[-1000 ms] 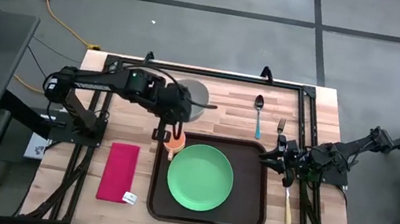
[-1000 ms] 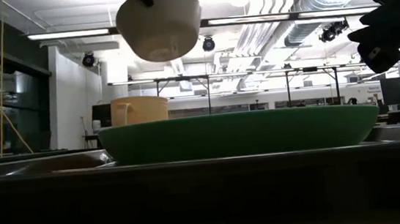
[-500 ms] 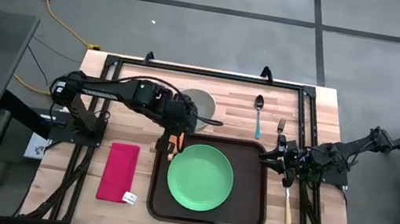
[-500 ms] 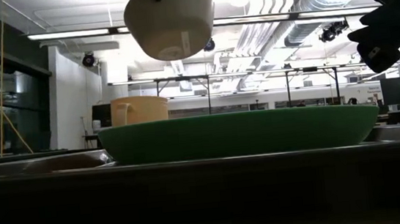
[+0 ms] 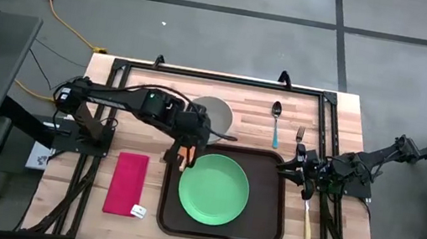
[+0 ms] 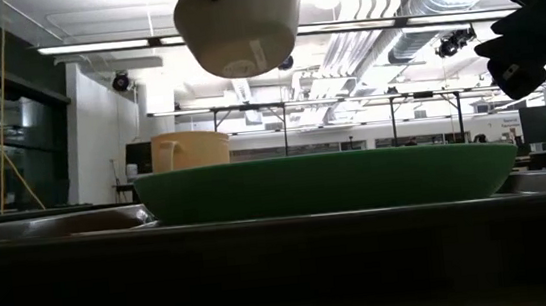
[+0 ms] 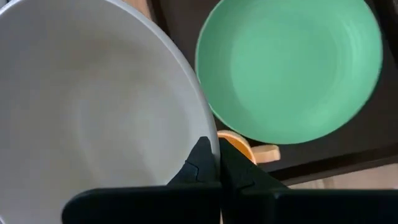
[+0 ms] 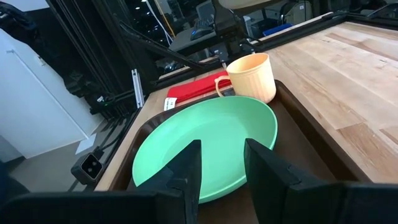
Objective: Set up tray
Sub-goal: Put the gray bowl on top of the green plate
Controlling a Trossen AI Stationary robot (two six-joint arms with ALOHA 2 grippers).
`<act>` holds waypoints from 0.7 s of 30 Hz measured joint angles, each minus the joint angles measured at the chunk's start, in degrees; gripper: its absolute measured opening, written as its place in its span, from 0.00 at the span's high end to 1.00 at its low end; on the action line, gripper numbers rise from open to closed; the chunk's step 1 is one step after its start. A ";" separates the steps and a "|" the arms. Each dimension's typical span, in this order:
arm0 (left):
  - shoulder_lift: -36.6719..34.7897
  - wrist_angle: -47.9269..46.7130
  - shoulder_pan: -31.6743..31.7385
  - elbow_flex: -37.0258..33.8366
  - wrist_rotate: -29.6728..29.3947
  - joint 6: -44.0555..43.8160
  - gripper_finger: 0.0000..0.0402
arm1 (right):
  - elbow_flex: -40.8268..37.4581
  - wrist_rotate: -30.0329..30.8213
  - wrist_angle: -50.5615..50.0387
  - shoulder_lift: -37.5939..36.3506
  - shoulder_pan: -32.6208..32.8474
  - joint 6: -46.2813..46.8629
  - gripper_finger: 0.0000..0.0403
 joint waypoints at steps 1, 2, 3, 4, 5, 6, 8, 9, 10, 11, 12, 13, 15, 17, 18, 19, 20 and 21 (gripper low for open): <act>0.00 0.03 -0.11 0.00 0.06 0.22 0.96 | 0.00 0.00 0.00 0.00 0.00 -0.02 0.75; 0.00 0.04 -0.40 0.00 0.14 0.26 0.96 | 0.00 -0.01 -0.02 0.00 -0.02 -0.03 0.75; 0.00 0.04 -0.71 -0.02 0.13 0.26 0.96 | 0.01 -0.02 -0.07 0.00 0.00 -0.08 0.75; 0.00 0.08 -0.87 -0.02 0.12 0.27 0.96 | 0.02 0.00 -0.09 0.00 0.00 -0.14 0.75; 0.00 0.26 -1.11 -0.02 0.13 0.32 0.96 | 0.02 0.00 -0.09 0.00 0.00 -0.20 0.75; 0.00 0.56 -1.56 -0.02 0.10 0.34 0.96 | 0.02 -0.02 -0.13 0.00 0.00 -0.26 0.75; 0.00 1.12 -2.15 -0.02 0.04 0.28 0.96 | 0.04 -0.02 -0.23 0.00 0.00 -0.24 0.75; 0.00 1.75 -2.57 -0.04 0.06 0.21 0.96 | 0.04 -0.04 -0.28 0.00 0.00 -0.24 0.75; 0.00 2.73 -2.78 -0.04 0.08 0.19 0.96 | 0.04 -0.11 -0.29 0.00 -0.01 -0.25 0.75; 0.00 3.70 -3.12 -0.04 0.12 0.15 0.96 | 0.04 -0.25 -0.31 0.00 -0.01 -0.32 0.75; 0.00 4.55 -3.48 -0.04 0.10 0.04 0.96 | 0.04 -0.51 -0.33 0.00 -0.02 -0.39 0.75; 0.00 5.27 -3.52 -0.04 0.20 -0.38 0.96 | 0.05 -0.84 -0.37 0.00 0.00 -0.39 0.75; 0.05 6.71 -3.83 -0.04 0.37 -1.65 0.96 | 0.07 -1.68 -0.42 0.00 0.00 -0.41 0.75; 0.89 7.77 -4.08 -0.02 0.33 -2.59 0.96 | 0.07 -2.11 -0.44 -0.01 -0.01 -0.35 0.75; 1.17 7.89 -4.35 -0.07 0.41 -2.90 0.96 | 0.06 -2.20 -0.45 0.00 0.00 -0.35 0.75; 1.61 7.73 -4.77 -0.09 0.61 -3.72 0.96 | 0.07 -2.38 -0.51 0.02 -0.01 -0.31 0.75; 2.25 8.01 -4.97 -0.07 0.78 -4.36 0.96 | 0.07 -2.42 -0.58 0.07 0.00 -0.26 0.75; 2.65 8.73 -5.42 -0.04 1.25 -4.79 0.96 | 0.07 -2.63 -0.62 0.05 0.00 -0.26 0.75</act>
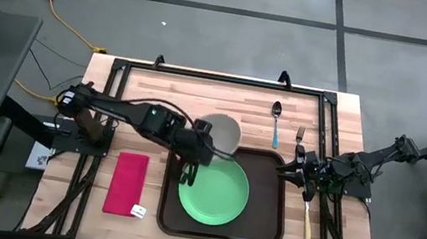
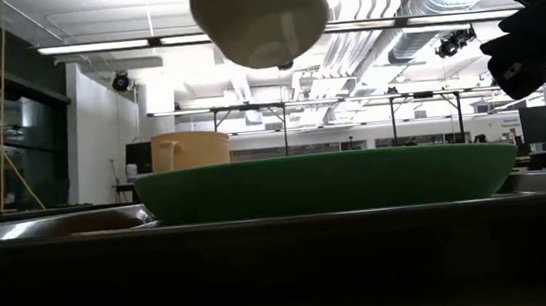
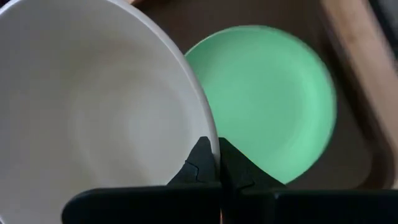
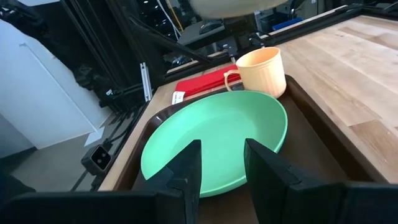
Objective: Set up tray
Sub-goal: Put the gray bowl on top of the green plate
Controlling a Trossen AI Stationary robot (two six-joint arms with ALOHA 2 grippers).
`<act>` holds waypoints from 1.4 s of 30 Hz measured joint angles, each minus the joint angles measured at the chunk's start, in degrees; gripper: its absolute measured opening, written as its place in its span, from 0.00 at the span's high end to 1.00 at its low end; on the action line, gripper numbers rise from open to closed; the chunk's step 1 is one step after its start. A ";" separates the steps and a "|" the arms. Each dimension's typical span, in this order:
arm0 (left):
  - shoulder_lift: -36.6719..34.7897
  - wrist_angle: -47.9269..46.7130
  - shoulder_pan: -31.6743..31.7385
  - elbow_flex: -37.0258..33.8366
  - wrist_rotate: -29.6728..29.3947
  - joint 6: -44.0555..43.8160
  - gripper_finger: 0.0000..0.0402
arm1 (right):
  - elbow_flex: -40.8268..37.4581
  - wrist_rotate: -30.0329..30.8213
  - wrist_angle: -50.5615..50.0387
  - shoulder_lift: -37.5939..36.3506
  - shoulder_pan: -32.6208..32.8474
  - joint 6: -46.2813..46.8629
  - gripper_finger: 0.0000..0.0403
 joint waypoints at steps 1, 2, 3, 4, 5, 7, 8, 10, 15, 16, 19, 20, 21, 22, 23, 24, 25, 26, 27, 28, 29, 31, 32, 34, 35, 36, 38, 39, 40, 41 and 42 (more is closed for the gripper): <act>0.25 0.30 -0.58 -0.01 0.38 -0.48 0.96 | 0.00 -0.21 -0.04 0.08 0.00 0.00 0.75; 0.58 0.10 -1.04 -0.07 0.38 -0.96 0.96 | 0.00 -0.47 -0.13 0.17 -0.02 0.12 0.75; 1.19 0.50 -1.49 -0.04 0.41 -1.22 0.96 | 0.02 -0.62 -0.15 0.12 0.00 0.17 0.75; 1.72 1.53 -1.95 0.19 0.39 -1.67 0.96 | 0.02 -1.13 -0.19 0.04 -0.02 0.17 0.75; 2.10 1.64 -2.40 0.65 0.36 -2.36 0.96 | 0.02 -1.58 -0.19 0.05 -0.02 0.19 0.75; 3.15 -0.54 -3.27 2.02 0.25 -3.26 0.96 | 0.02 -1.77 -0.26 0.12 0.00 0.25 0.75; 3.85 -0.26 -3.69 3.43 0.00 -3.60 0.96 | 0.02 -1.98 -0.28 0.00 0.00 0.18 0.75; 4.73 -0.85 -4.45 5.75 -0.70 -4.00 0.96 | 0.02 -1.99 -0.24 0.29 0.00 0.14 0.75; 9.17 -3.99 -5.92 12.20 -1.01 -4.30 0.96 | 0.02 -2.15 -0.26 1.11 0.00 0.31 0.75; 9.85 -4.49 -6.24 13.32 -1.01 -4.51 0.96 | 0.02 -2.41 -0.24 1.15 0.00 0.30 0.75; 11.74 -5.64 -6.69 15.86 -1.06 -5.30 0.96 | 0.02 -3.08 -0.25 1.56 0.00 0.37 0.75; 12.51 -6.82 -6.91 16.44 -1.01 -5.81 0.96 | 0.02 -3.42 -0.25 1.52 0.00 0.36 0.75; 13.19 -6.65 -7.01 17.03 -1.03 -5.97 0.96 | 0.02 -3.54 -0.25 1.54 0.00 0.37 0.75; 13.55 -5.70 -7.34 17.26 -0.93 -6.09 0.96 | 0.02 -3.74 -0.25 1.54 -0.02 0.37 0.75; 13.63 -5.78 -7.62 17.29 -0.97 -6.52 0.96 | 0.00 -3.88 -0.25 1.54 0.00 0.35 0.75; 13.63 -6.30 -7.89 17.29 -0.91 -7.06 0.96 | 0.00 -3.91 -0.25 1.54 -0.01 0.35 0.75; 13.76 -6.09 -8.16 17.41 -0.78 -7.46 0.96 | 0.00 -4.06 -0.25 1.54 0.00 0.34 0.75; 14.00 -5.51 -8.35 17.60 -0.83 -7.95 0.96 | 0.00 -4.23 -0.25 1.54 0.00 0.33 0.75; 14.21 -5.47 -8.65 17.60 -0.77 -8.60 0.96 | 0.00 -4.31 -0.25 1.54 0.00 0.37 0.75; 14.36 -6.15 -8.90 17.41 -0.65 -9.11 0.96 | 0.00 -4.29 -0.24 1.54 0.00 0.37 0.75; 14.46 -6.24 -9.07 17.31 -0.46 -9.26 0.96 | -0.01 -4.40 -0.23 1.54 -0.01 0.36 0.75; 14.43 -4.65 -9.58 17.44 -0.66 -9.80 0.96 | -0.02 -4.67 -0.24 1.57 -0.01 0.37 0.75; 14.31 -4.93 -9.57 17.49 -0.98 -10.09 0.96 | -0.02 -4.67 -0.23 1.57 0.00 0.44 0.75; 14.62 -5.12 -9.61 17.49 -1.01 -10.68 0.96 | -0.02 -5.08 -0.23 1.57 0.00 0.38 0.75; 14.84 -4.81 -9.61 17.47 -1.00 -11.04 0.96 | -0.02 -5.17 -0.23 1.59 0.00 0.39 0.75; 15.02 -4.91 -9.61 17.37 -0.88 -11.22 0.96 | -0.02 -5.38 -0.25 1.59 -0.01 0.42 0.75; 15.95 -3.85 -9.63 17.44 0.23 -11.30 0.96 | -0.04 -6.03 -0.25 1.59 -0.01 0.37 0.75; 16.21 -3.08 -9.65 17.44 0.73 -11.14 0.96 | -0.04 -6.38 -0.25 1.59 -0.02 0.37 0.75; 16.54 -3.53 -9.86 17.42 1.16 -10.94 0.96 | -0.04 -6.50 -0.26 1.63 0.00 0.37 0.75; 17.22 -3.96 -9.87 17.42 1.73 -10.68 0.96 | -0.04 -6.57 -0.30 1.63 0.00 0.37 0.75; 17.88 -3.14 -9.91 17.43 2.53 -10.35 0.96 | -0.04 -6.72 -0.32 1.51 0.00 0.35 0.75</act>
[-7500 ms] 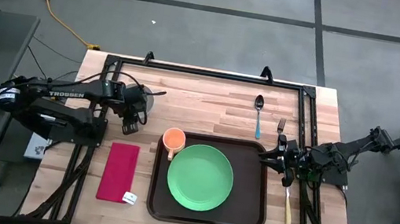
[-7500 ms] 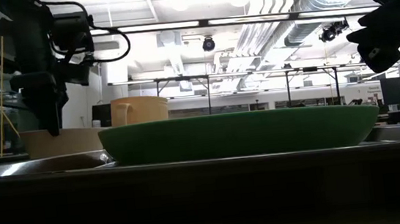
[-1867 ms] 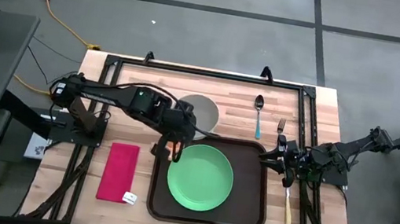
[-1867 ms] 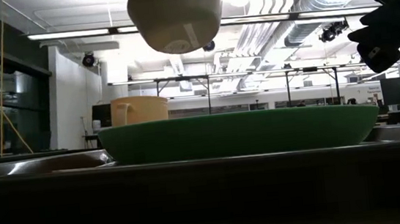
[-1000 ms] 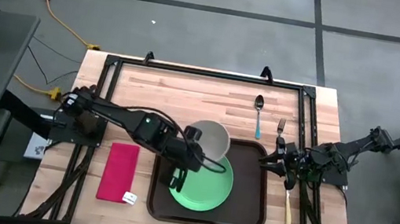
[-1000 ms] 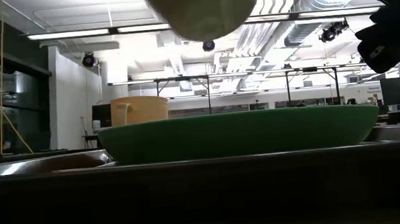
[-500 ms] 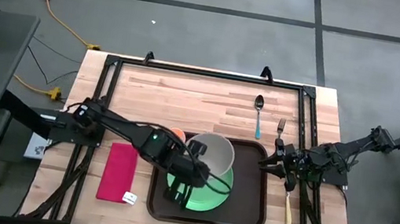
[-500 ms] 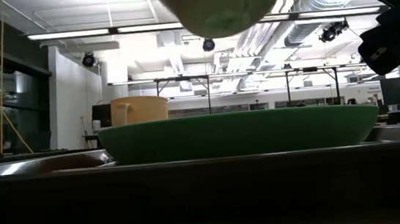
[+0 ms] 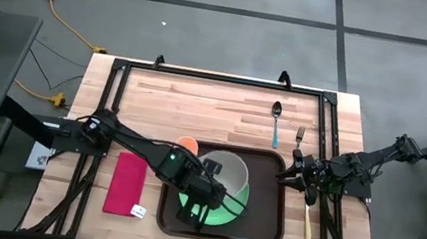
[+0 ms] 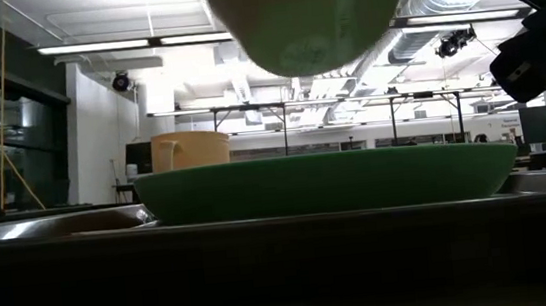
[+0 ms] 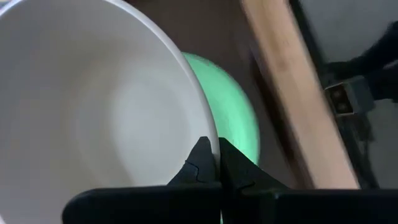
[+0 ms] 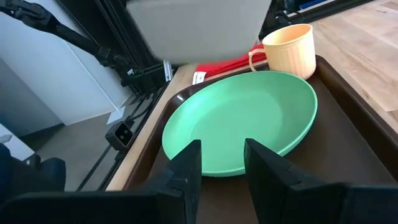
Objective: Set up tray
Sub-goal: Put the gray bowl on top of the green plate
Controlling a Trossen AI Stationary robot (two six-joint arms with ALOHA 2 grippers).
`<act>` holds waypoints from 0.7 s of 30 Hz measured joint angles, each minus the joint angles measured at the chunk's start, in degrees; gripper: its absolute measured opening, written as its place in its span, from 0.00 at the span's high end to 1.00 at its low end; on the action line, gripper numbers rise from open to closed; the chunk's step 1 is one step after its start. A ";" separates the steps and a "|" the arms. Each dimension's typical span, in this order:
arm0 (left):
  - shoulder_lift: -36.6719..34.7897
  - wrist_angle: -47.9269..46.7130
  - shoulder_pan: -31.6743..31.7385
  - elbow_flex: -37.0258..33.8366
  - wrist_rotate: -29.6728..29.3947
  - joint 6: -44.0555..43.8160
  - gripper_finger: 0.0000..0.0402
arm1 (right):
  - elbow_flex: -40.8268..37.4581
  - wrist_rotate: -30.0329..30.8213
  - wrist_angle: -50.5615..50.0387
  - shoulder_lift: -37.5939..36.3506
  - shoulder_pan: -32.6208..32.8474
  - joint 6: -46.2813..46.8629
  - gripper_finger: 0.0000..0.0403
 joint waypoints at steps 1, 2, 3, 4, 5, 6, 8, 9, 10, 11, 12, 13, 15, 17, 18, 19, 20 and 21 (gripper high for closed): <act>0.42 0.74 -0.03 -0.01 0.50 0.15 0.96 | 0.00 -0.24 -0.04 -0.01 -0.02 -0.03 0.75; 0.73 0.35 -0.05 -0.08 0.78 0.26 0.96 | 0.00 -0.27 -0.05 0.15 -0.01 0.00 0.75; 1.13 -0.23 -0.05 -0.12 1.19 0.26 0.96 | 0.00 -0.28 -0.09 0.27 0.00 0.04 0.75; 1.57 0.64 -0.03 -0.07 1.54 0.28 0.96 | 0.00 -0.44 -0.11 0.27 -0.01 0.04 0.75; 1.78 1.74 0.00 0.03 1.62 0.28 0.96 | 0.00 -0.76 -0.14 0.32 -0.02 0.02 0.75; 1.95 1.55 0.00 0.01 1.77 0.30 0.96 | 0.00 -0.88 -0.16 0.55 -0.02 0.05 0.75; 2.05 0.81 0.04 -0.12 2.43 0.37 0.96 | 0.00 -1.24 -0.20 0.69 0.00 0.33 0.75; 2.33 1.88 0.04 -0.02 2.53 0.57 0.96 | 0.00 -1.41 -0.22 0.79 0.00 0.36 0.75; 2.48 2.42 0.04 0.14 2.52 0.75 0.96 | 0.00 -1.63 -0.24 1.05 -0.01 0.38 0.75; 2.62 2.01 0.03 0.09 2.57 0.90 0.96 | 0.00 -1.75 -0.27 1.15 0.00 0.47 0.75; 2.73 1.46 0.02 -0.08 2.77 1.18 0.96 | 0.00 -1.79 -0.27 1.15 0.00 0.54 0.75; 2.79 1.51 0.02 -0.10 2.98 1.46 0.96 | 0.00 -1.88 -0.27 1.17 0.00 0.56 0.75; 2.81 1.96 0.02 -0.08 3.11 1.71 0.96 | 0.00 -2.16 -0.29 1.16 0.00 0.56 0.75; 2.86 1.45 0.02 -0.06 3.03 1.81 0.96 | 0.00 -2.17 -0.29 1.16 0.00 0.52 0.75; 2.96 0.91 0.02 -0.06 2.91 1.82 0.96 | 0.00 -2.24 -0.29 1.21 0.00 0.52 0.75; 3.01 -0.14 0.02 -0.06 2.59 1.81 0.96 | 0.00 -2.29 -0.33 1.23 0.00 0.54 0.75; 3.03 -1.66 0.02 -0.06 2.09 1.81 0.96 | 0.00 -2.31 -0.34 1.17 0.00 0.51 0.75; 3.03 -3.04 0.02 -0.06 1.35 1.81 0.96 | 0.00 -2.42 -0.33 1.17 0.00 0.43 0.75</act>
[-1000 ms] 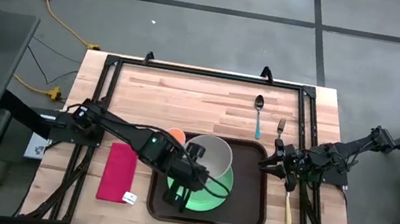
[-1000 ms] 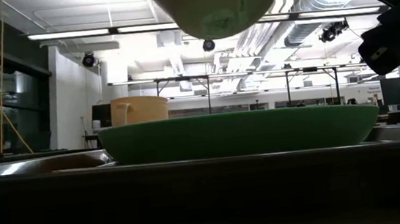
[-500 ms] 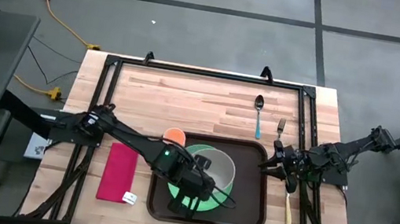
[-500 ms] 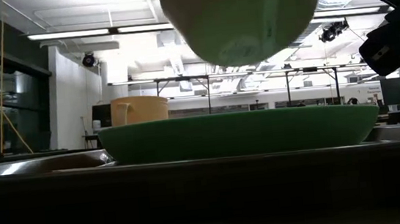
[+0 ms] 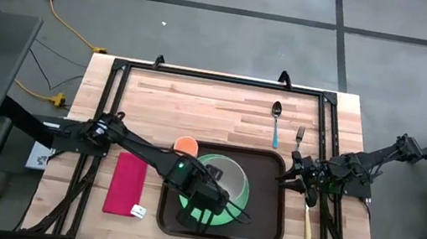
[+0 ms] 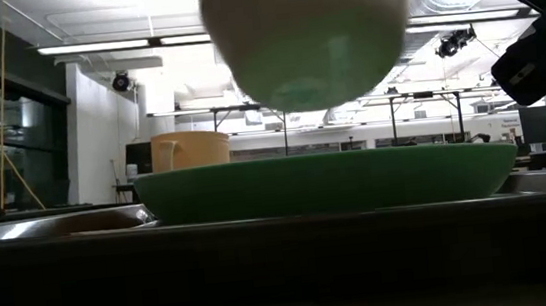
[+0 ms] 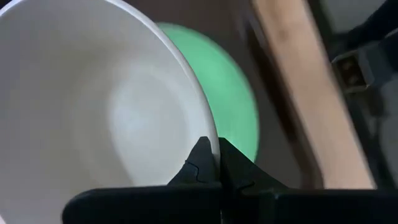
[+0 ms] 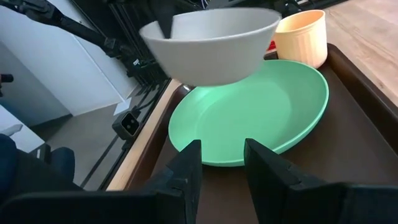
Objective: Set up tray
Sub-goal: Put the gray bowl on top of the green plate
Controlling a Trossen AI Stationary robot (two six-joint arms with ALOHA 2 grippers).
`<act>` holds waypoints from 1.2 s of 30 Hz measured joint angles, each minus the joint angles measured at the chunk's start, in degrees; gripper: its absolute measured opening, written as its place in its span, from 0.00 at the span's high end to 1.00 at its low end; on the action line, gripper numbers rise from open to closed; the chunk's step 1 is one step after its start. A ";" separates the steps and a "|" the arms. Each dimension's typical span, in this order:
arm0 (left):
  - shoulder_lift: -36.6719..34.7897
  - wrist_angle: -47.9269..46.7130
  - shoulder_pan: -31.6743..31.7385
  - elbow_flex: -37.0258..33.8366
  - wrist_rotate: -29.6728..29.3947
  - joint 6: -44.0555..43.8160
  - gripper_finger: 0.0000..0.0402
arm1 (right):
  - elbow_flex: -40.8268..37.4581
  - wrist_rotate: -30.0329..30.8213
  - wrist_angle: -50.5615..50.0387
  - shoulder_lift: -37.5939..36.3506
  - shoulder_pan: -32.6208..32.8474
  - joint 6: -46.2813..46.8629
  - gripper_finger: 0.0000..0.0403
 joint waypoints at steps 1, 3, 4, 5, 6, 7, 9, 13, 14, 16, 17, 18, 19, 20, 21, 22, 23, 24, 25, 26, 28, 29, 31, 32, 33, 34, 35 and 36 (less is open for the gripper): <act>0.00 -1.12 0.00 0.00 -0.75 0.00 0.96 | 0.00 -0.09 -0.02 0.00 0.00 -0.16 0.75; 0.00 -2.45 0.00 0.00 -1.39 0.34 0.96 | 0.00 -0.11 -0.02 0.00 0.00 -0.24 0.75; 0.00 -2.51 0.01 0.00 -1.44 1.13 0.96 | 0.00 -0.11 -0.02 0.00 0.00 -0.26 0.75; 0.00 -2.24 0.02 0.00 -1.64 1.89 0.96 | 0.00 -0.14 -0.02 0.00 0.00 -0.26 0.75; 0.01 -1.98 0.02 0.00 -2.11 2.68 0.96 | 0.00 -0.12 -0.02 0.00 -0.01 -0.26 0.75; 0.20 -1.91 0.00 0.01 -2.45 3.36 0.96 | 0.00 -0.07 -0.02 0.00 0.00 -0.26 0.75; 0.79 -1.93 0.00 0.02 -3.45 4.79 0.96 | 0.00 -0.08 -0.02 0.00 0.00 -0.04 0.75; 3.01 0.07 -0.32 0.02 -4.20 7.67 0.96 | 0.00 -0.12 -0.01 0.00 0.00 0.77 0.75; 3.74 0.47 -0.42 0.02 -4.42 8.28 0.96 | 0.00 -0.16 -0.02 0.00 0.00 0.77 0.75; 4.93 1.11 -0.79 0.02 -4.03 8.90 0.96 | 0.00 -0.20 -0.02 0.00 0.00 0.77 0.75; 5.28 1.02 -0.85 0.02 -4.06 9.04 0.96 | 0.00 -0.20 -0.02 0.00 0.00 0.83 0.75; 5.56 0.77 -0.95 0.02 -4.26 9.03 0.96 | 0.00 -0.22 -0.02 0.00 0.00 0.93 0.75; 5.65 0.81 -1.16 0.02 -4.60 9.02 0.96 | 0.00 -0.23 -0.04 0.00 -0.01 0.93 0.75; 5.71 0.84 -1.27 0.02 -5.18 8.93 0.96 | 0.00 -0.22 -0.04 0.00 0.00 0.89 0.75; 5.73 0.82 -1.60 0.02 -5.82 8.77 0.96 | 0.00 -0.22 -0.05 0.00 -0.02 0.88 0.75; 5.73 0.82 -1.86 0.02 -6.87 8.57 0.96 | 0.00 -0.22 -0.12 0.00 0.00 0.88 0.75; 5.73 0.81 -2.13 0.02 -8.30 8.45 0.96 | 0.00 -0.22 -0.13 0.00 -0.01 0.88 0.75; 5.73 0.68 -2.49 0.02 -9.67 8.18 0.96 | 0.00 -0.22 -0.13 0.00 -0.02 0.87 0.75; 5.73 0.38 -2.73 0.02 -10.54 7.89 0.96 | 0.00 -0.22 -0.15 0.00 0.00 0.86 0.75; 5.73 0.01 -3.00 0.02 -10.70 7.55 0.96 | 0.00 -0.17 -0.15 0.00 0.00 0.90 0.75; 5.73 -0.16 -3.20 0.02 -10.65 7.37 0.96 | 0.00 -0.17 -0.17 0.00 -0.01 0.92 0.75; 5.73 -0.08 -3.31 -0.08 -10.41 7.05 0.96 | 0.00 -0.16 -0.15 0.00 0.00 0.94 0.75; 5.73 0.33 -3.50 -0.79 -10.42 6.48 0.96 | 0.00 -0.16 -0.15 0.00 0.00 0.97 0.75; 5.75 0.22 -3.78 -1.02 -10.65 6.39 0.96 | 0.00 -0.14 -0.13 0.00 0.00 0.97 0.75; 5.75 0.12 -3.84 -1.20 -10.93 6.20 0.96 | 0.00 -0.14 -0.13 0.00 0.00 0.98 0.75; 5.75 0.34 -3.97 -1.40 -10.98 6.03 0.96 | 0.00 -0.10 -0.12 0.00 0.00 0.99 0.75; 5.75 0.66 -4.14 -1.63 -11.15 5.85 0.96 | 0.00 -0.07 -0.10 0.00 0.00 0.99 0.75; 5.75 0.89 -4.26 -1.97 -11.18 5.78 0.96 | 0.00 -0.04 -0.08 0.00 0.00 1.00 0.75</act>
